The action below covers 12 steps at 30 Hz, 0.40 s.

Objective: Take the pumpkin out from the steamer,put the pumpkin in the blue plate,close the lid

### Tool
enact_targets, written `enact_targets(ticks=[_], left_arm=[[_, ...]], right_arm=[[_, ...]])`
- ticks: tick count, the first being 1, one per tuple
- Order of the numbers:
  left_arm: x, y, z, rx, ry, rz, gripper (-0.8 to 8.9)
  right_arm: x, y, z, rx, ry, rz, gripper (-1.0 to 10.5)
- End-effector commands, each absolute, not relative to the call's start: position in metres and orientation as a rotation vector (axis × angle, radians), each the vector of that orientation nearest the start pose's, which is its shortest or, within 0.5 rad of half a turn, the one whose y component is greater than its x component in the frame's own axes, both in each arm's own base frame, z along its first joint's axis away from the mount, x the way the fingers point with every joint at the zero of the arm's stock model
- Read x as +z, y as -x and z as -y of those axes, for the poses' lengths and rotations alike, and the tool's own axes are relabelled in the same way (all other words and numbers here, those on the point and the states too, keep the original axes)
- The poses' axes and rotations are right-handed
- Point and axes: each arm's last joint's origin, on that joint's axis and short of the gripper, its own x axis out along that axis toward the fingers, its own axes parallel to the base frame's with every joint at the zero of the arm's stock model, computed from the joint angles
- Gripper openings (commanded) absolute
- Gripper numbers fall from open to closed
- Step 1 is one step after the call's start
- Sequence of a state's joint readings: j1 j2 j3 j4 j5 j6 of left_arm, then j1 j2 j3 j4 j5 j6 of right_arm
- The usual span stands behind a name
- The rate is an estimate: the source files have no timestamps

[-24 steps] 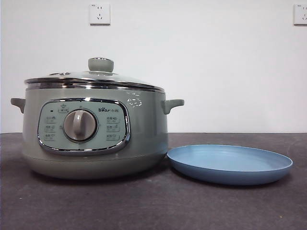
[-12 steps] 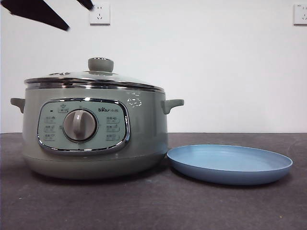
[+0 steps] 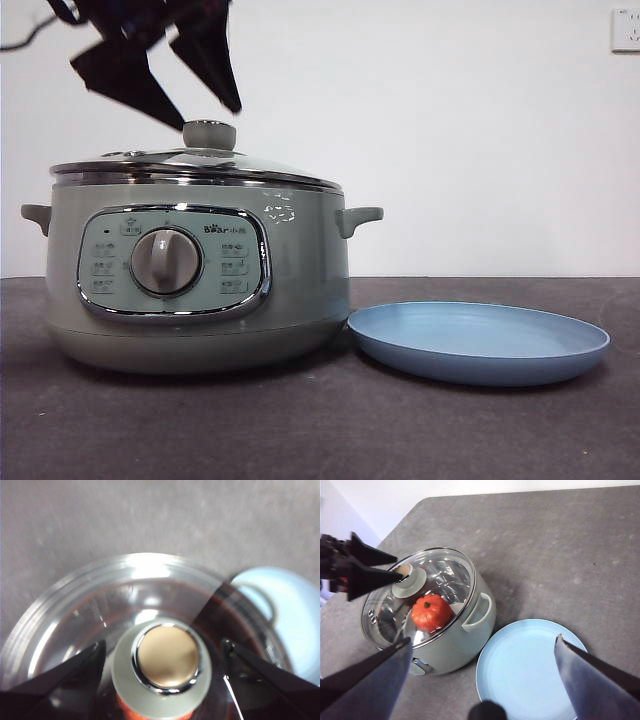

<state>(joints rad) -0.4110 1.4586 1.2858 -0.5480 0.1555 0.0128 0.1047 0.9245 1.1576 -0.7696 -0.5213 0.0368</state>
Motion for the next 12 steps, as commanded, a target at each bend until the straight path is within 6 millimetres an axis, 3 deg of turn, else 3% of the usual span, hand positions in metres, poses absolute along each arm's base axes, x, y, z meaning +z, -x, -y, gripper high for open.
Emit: enact_targets(ticks=[1,10,12], left_arm=[[0.3111,-0.2913,0.1333,-0.546,-0.129,-0.739,3.81],[0.3055,-0.2946,0.1359,-0.546,-0.143,-0.753,3.71],[0.3050,-0.2942,0.1357,-0.554,-0.162,-0.754,2.65]], right_arm=[[0.3827,-0.1631,-0.0319,0.604,-0.145,-0.541,4.7],[0.3821,-0.1640,-0.0319,0.603,-0.146,-0.546,4.7],[0.3821,-0.1640,-0.0319,0.603,-0.146,-0.546,4.7]])
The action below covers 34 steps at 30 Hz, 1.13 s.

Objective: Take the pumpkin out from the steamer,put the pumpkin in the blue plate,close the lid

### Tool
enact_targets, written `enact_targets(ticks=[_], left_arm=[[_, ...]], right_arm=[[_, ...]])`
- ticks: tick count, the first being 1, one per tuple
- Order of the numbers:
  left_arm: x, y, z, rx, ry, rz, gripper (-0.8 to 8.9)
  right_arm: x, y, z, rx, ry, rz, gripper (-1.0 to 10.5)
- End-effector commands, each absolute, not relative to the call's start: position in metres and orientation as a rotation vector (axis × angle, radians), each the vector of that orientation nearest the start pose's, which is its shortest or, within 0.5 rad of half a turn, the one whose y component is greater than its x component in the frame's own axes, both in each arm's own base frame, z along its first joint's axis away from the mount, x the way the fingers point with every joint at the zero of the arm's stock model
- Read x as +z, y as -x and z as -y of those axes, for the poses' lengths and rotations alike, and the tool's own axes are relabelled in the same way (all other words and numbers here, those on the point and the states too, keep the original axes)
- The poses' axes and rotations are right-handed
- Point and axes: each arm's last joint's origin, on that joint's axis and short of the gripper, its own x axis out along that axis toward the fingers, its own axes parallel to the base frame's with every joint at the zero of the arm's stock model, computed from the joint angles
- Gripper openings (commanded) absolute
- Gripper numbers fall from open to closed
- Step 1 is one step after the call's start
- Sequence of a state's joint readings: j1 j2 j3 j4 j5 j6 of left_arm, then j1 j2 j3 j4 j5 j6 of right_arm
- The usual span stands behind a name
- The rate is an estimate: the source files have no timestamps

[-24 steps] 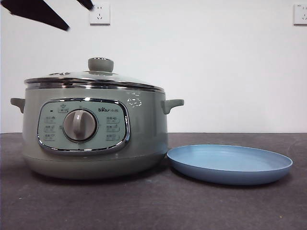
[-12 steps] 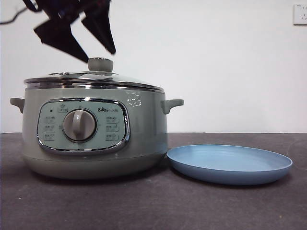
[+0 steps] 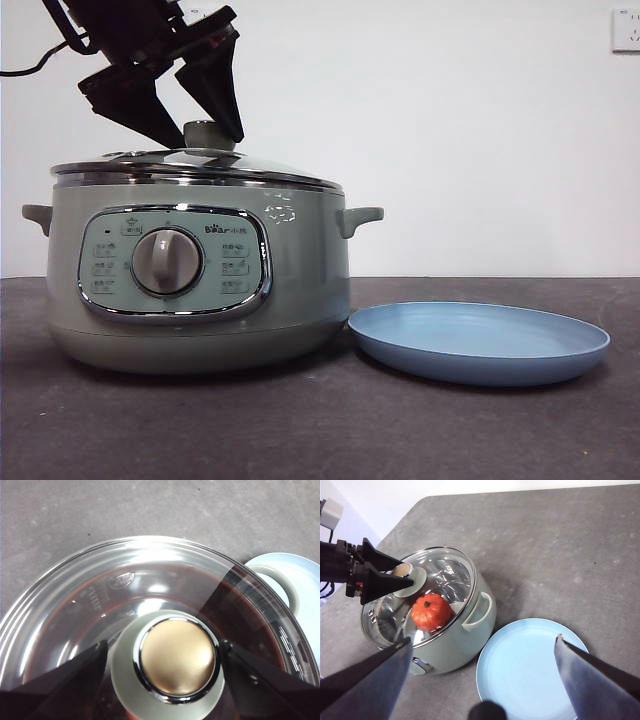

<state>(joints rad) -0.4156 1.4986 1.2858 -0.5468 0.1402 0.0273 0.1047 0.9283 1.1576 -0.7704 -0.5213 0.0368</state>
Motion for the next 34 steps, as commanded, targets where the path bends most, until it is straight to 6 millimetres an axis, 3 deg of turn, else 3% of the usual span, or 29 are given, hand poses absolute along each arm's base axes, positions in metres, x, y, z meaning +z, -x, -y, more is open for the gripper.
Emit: enact_targets(ticks=[1,3,13,21,27,34], left_arm=[[0.305,-0.294,0.136,-0.555,-0.166,-0.756,1.80],[0.305,-0.294,0.136,-0.566,-0.181,-0.756,-0.09],[0.313,-0.291,0.135,-0.582,-0.170,-0.712,-0.08],[0.350,-0.268,0.124,-0.582,-0.151,-0.554,-0.08],[0.384,-0.236,0.107,-0.487,-0.158,-0.430,-0.08],[0.413,-0.188,0.080,-0.297,-0.177,-0.335,-0.08]], right_arm=[[0.382,-0.164,-0.032,0.603,-0.146,-0.546,4.7],[0.382,-0.164,-0.032,0.603,-0.146,-0.546,4.7],[0.382,-0.164,-0.032,0.600,-0.147,-0.549,4.7],[0.383,-0.171,-0.037,0.627,-0.157,-0.529,4.7],[0.376,-0.188,-0.059,0.721,-0.141,-0.559,4.7],[0.361,-0.222,-0.114,0.828,-0.073,-0.691,4.7]])
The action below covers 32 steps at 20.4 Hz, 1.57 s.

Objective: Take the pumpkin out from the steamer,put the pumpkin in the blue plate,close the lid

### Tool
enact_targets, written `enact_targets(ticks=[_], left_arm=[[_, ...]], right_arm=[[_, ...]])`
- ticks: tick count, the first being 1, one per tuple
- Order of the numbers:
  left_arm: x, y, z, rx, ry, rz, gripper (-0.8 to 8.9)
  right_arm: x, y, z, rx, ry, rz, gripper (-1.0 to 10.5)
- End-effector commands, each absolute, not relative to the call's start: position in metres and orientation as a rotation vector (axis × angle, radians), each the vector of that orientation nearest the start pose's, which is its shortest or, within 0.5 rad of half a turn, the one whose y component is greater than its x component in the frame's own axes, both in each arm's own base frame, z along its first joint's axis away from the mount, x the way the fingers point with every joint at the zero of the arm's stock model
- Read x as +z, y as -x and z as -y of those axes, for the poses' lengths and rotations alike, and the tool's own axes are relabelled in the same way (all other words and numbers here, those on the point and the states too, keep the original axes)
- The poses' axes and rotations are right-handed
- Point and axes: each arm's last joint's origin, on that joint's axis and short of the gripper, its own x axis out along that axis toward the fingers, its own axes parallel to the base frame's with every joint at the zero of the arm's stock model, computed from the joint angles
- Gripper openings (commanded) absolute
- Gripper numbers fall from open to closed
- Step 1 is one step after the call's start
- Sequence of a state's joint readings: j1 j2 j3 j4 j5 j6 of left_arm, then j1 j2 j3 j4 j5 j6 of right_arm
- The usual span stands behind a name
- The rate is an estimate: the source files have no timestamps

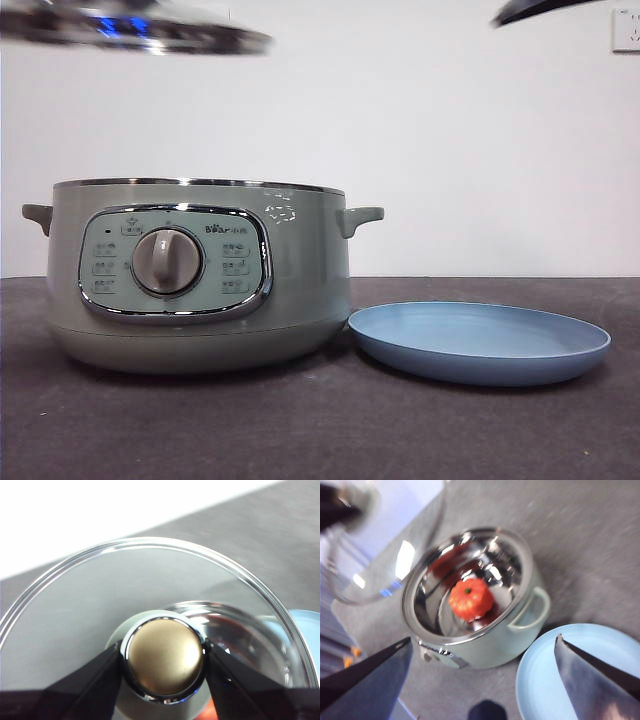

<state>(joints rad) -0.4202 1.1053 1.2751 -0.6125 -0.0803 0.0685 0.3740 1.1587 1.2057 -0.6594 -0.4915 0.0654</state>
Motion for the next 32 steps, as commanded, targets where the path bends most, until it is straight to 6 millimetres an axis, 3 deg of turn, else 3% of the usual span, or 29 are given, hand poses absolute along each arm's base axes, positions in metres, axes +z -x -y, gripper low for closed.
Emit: enact_targets(ticks=[1,6,8,12,15,18,25,32], left_arm=[[0.416,-0.183,0.076,-0.269,-0.179,-0.327,-0.09],[0.426,-0.153,0.059,-0.125,-0.197,-0.298,-0.09],[0.428,-0.139,0.050,-0.038,-0.212,-0.293,-0.09],[0.429,-0.121,0.039,0.069,-0.257,-0.302,-0.08],[0.428,-0.115,0.035,0.087,-0.269,-0.319,-0.09],[0.426,-0.115,0.035,0.086,-0.276,-0.334,-0.08],[0.425,-0.115,0.035,0.085,-0.281,-0.344,-0.09],[0.422,-0.113,0.035,0.083,-0.297,-0.375,-0.08]], right_arm=[[0.360,-0.226,-0.121,0.833,-0.052,-0.705,4.7],[0.361,-0.250,-0.171,0.869,0.085,-0.769,4.9],[0.365,-0.263,-0.199,0.858,0.158,-0.798,5.8],[0.366,-0.283,-0.250,0.867,0.274,-0.822,5.8],[0.357,-0.293,-0.284,0.842,0.350,-0.834,5.8],[0.334,-0.297,-0.312,0.809,0.464,-0.843,5.8],[0.267,-0.313,-0.344,0.831,0.578,-0.946,5.7],[0.234,-0.324,-0.353,0.850,0.577,-0.992,5.7]])
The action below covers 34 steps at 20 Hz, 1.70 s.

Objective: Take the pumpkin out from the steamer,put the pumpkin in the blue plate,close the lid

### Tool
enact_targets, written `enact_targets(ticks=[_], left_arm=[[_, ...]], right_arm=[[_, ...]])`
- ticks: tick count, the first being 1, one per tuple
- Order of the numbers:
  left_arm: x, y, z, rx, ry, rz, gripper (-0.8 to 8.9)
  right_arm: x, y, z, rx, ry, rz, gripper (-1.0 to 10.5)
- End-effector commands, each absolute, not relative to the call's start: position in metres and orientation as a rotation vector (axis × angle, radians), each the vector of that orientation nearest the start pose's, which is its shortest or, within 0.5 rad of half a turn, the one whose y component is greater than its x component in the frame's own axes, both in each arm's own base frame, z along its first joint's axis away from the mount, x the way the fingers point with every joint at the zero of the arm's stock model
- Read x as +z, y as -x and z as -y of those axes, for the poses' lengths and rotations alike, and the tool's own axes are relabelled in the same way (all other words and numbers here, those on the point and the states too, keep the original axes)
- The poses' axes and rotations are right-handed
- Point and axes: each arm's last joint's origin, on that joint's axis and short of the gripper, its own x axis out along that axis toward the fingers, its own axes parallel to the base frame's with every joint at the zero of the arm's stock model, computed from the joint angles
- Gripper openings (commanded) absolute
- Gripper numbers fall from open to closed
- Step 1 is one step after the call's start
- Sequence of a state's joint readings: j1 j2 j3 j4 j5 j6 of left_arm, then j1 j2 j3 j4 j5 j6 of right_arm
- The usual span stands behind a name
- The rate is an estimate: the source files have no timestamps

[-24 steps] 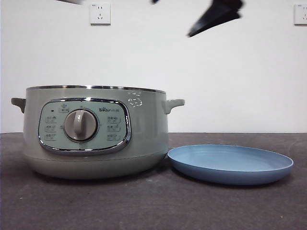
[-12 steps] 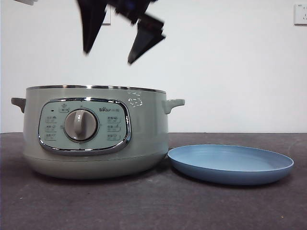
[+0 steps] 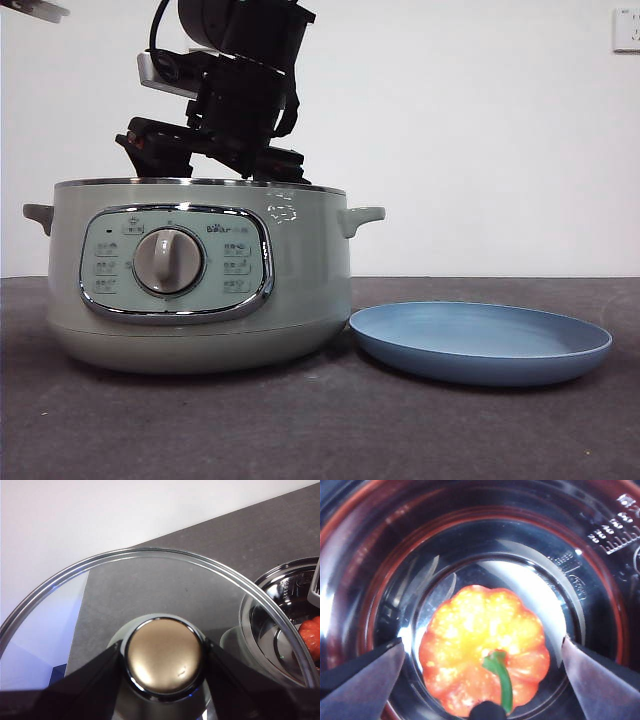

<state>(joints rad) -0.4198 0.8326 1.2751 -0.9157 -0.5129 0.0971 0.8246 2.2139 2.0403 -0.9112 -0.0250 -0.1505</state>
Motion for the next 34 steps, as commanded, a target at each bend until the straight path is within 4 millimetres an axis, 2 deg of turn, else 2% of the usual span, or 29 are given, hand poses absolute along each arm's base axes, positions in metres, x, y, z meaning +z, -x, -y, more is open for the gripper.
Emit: enact_targets(ticks=[1,2,4,5,8,11,13,16,20,23,27,30,34], left_arm=[[0.422,-0.113,0.035,0.083,-0.297,-0.375,-0.08],[0.422,-0.113,0.035,0.083,-0.297,-0.375,-0.09],[0.422,-0.113,0.035,0.083,-0.297,-0.375,-0.08],[0.422,-0.113,0.035,0.083,-0.297,-0.375,-0.09],[0.422,-0.113,0.035,0.082,-0.296,-0.375,-0.09],[0.422,-0.113,0.035,0.080,-0.296,-0.375,-0.09],[0.423,-0.114,0.035,0.079,-0.291,-0.367,-0.08],[0.426,-0.116,0.036,0.077,-0.277,-0.338,-0.08],[0.426,-0.116,0.036,0.074,-0.275,-0.337,-0.09],[0.426,-0.116,0.037,0.038,-0.269,-0.337,-0.08],[0.427,-0.116,0.038,0.024,-0.262,-0.328,-0.09],[0.428,-0.116,0.039,-0.003,-0.252,-0.318,-0.08],[0.429,-0.117,0.040,-0.051,-0.232,-0.299,-0.08]], right_arm=[[0.232,-0.325,-0.354,0.859,0.573,-0.998,5.6],[0.232,-0.324,-0.354,0.870,0.562,-1.003,4.9],[0.231,-0.324,-0.354,0.868,0.566,-1.010,1.2],[0.231,-0.324,-0.353,0.868,0.568,-1.014,-0.2],[0.240,-0.321,-0.351,0.863,0.558,-1.006,-0.1],[0.279,-0.308,-0.333,0.858,0.553,-0.992,-0.1],[0.312,-0.296,-0.308,0.838,0.547,-1.012,-0.1],[0.356,-0.285,-0.254,0.754,0.499,-1.070,-0.1],[0.389,-0.275,-0.180,0.550,0.315,-1.123,-0.1],[0.386,-0.257,-0.144,0.387,0.308,-1.139,-0.1],[0.360,-0.233,-0.111,0.294,0.258,-1.131,-0.1],[0.330,-0.225,-0.105,0.287,0.220,-1.092,-0.1],[0.287,-0.240,-0.113,0.302,0.204,-1.070,-0.1]])
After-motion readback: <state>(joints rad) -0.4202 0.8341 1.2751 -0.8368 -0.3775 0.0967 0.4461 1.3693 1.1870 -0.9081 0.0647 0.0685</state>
